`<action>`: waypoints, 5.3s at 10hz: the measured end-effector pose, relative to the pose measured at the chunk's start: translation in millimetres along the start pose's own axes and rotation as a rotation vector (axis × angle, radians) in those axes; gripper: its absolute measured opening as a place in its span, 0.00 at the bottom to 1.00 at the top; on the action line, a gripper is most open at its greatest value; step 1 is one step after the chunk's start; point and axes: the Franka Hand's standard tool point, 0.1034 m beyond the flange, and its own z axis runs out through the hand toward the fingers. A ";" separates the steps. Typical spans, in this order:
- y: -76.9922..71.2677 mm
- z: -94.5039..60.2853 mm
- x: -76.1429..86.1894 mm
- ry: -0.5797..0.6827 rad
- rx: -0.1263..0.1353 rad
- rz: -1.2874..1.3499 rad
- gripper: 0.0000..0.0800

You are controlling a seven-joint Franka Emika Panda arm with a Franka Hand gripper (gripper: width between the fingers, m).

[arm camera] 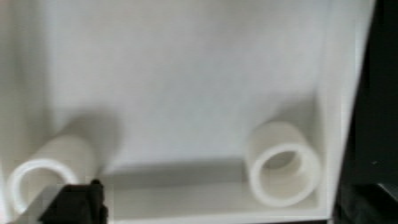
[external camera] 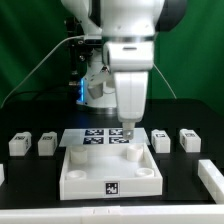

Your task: Assemble one leg

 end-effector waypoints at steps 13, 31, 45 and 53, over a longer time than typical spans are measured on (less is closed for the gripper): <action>-41.1 56.9 -25.3 0.029 0.012 0.030 0.52; 22.7 55.6 31.9 0.061 -0.006 0.028 0.08; 38.2 57.7 55.8 0.071 -0.029 0.025 0.69; 38.3 57.3 54.9 0.070 -0.028 0.029 0.81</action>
Offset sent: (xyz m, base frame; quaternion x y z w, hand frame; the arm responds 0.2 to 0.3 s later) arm -0.0154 -0.0040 -0.0289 0.0025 0.0297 0.0085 0.9995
